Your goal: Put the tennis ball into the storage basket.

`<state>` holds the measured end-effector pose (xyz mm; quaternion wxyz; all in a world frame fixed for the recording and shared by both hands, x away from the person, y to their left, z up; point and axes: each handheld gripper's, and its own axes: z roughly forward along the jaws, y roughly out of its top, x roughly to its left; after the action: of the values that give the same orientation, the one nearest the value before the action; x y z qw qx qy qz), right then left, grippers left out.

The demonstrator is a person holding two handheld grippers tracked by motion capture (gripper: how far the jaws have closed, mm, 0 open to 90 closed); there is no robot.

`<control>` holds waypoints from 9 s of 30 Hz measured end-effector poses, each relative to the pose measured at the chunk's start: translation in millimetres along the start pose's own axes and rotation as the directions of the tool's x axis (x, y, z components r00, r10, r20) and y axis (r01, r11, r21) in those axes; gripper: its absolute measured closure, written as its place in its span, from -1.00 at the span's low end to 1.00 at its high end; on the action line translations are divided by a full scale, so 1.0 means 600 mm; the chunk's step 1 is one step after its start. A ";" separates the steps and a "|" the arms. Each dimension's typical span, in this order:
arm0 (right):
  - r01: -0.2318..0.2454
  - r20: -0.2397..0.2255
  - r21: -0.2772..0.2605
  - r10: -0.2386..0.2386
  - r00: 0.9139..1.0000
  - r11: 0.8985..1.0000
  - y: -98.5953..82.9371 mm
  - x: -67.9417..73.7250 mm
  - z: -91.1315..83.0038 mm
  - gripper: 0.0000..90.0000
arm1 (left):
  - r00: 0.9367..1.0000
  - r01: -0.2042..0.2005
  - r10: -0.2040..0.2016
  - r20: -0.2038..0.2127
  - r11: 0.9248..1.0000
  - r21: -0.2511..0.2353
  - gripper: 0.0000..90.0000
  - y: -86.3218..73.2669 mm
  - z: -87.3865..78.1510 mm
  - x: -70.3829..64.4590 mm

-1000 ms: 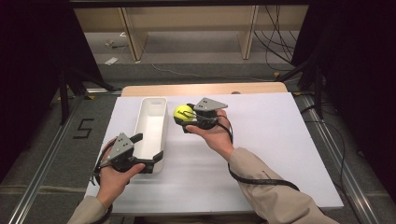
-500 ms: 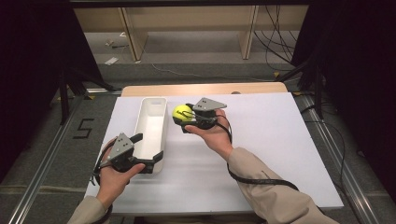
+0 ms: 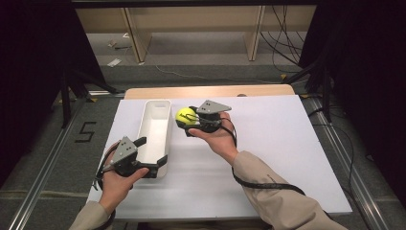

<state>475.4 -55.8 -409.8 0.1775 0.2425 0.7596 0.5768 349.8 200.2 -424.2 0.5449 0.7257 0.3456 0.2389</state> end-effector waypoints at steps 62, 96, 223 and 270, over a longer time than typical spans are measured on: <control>0.010 -0.027 -0.004 -0.010 1.000 1.000 0.006 0.018 0.023 -0.38 | 1.000 -0.004 0.004 0.001 1.000 -0.001 -1.00 0.000 0.000 0.001; 0.010 -0.046 -0.008 -0.010 0.999 1.000 0.011 0.030 0.036 -0.38 | 1.000 -0.004 0.004 0.001 1.000 -0.002 -1.00 0.000 0.000 0.001; 0.012 -0.098 0.000 -0.012 0.995 1.000 0.030 0.059 0.098 -0.38 | 1.000 -0.008 0.008 0.002 1.000 -0.007 -1.00 0.001 -0.002 0.001; 0.016 -0.114 0.016 -0.014 0.993 1.000 0.030 0.071 0.119 -0.38 | 1.000 -0.001 0.001 0.004 1.000 -0.011 -1.00 0.001 -0.002 0.000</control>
<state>482.4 28.9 -411.5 0.1362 0.2051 0.7750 0.5821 349.0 200.8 -423.4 0.5494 0.7234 0.3427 0.2396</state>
